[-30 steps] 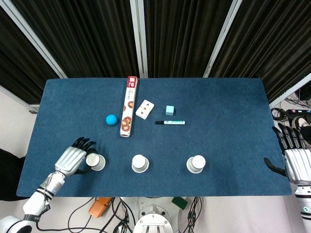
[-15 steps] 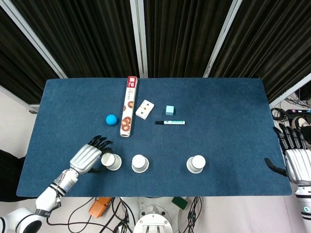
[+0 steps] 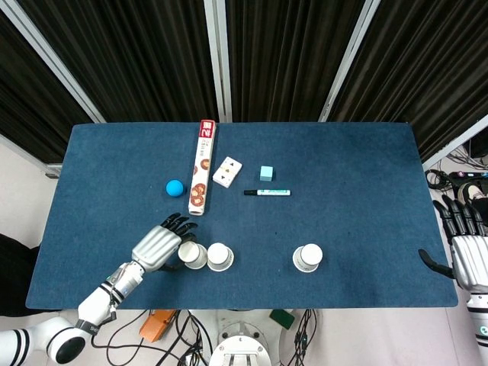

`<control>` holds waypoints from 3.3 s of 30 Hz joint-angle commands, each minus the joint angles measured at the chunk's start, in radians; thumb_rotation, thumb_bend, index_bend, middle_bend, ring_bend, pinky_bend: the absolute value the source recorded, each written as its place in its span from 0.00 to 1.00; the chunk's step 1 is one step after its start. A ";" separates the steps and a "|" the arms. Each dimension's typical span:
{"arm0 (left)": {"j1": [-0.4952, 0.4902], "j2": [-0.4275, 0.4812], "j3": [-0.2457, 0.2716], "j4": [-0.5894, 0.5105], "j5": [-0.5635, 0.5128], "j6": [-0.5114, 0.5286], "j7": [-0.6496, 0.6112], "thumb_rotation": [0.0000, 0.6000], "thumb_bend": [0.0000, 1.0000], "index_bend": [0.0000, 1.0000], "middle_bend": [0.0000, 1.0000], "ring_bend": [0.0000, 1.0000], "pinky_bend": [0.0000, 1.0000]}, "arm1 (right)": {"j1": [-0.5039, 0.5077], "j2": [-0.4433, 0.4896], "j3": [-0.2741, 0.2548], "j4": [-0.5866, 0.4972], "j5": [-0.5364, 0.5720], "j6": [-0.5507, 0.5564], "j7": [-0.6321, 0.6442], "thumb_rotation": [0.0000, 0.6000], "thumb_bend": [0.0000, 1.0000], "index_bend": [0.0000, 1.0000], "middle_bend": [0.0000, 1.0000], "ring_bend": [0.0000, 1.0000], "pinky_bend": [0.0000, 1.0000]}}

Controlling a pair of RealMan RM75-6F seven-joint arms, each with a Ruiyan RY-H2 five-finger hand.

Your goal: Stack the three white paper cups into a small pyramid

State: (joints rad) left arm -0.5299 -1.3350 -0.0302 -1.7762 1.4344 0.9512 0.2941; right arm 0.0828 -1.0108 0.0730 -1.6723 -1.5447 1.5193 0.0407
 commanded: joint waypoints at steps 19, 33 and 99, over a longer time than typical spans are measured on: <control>0.002 -0.028 0.020 -0.013 -0.045 0.057 0.072 1.00 0.16 0.23 0.14 0.07 0.01 | 0.040 -0.002 -0.033 -0.014 -0.033 -0.095 -0.023 1.00 0.35 0.00 0.00 0.00 0.00; 0.122 0.089 0.046 -0.033 0.014 0.274 0.027 1.00 0.15 0.22 0.14 0.07 0.01 | 0.237 -0.048 -0.082 -0.094 -0.115 -0.426 -0.085 1.00 0.36 0.00 0.00 0.00 0.00; 0.299 0.157 0.042 0.088 -0.038 0.344 -0.167 1.00 0.15 0.22 0.14 0.06 0.01 | 1.106 -0.378 0.189 -0.145 0.507 -0.954 -0.381 1.00 0.57 0.41 0.13 0.00 0.02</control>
State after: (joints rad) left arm -0.2316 -1.1778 0.0122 -1.6880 1.3966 1.2955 0.1276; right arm 1.1730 -1.3724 0.2720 -1.8290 -1.0570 0.5660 -0.3244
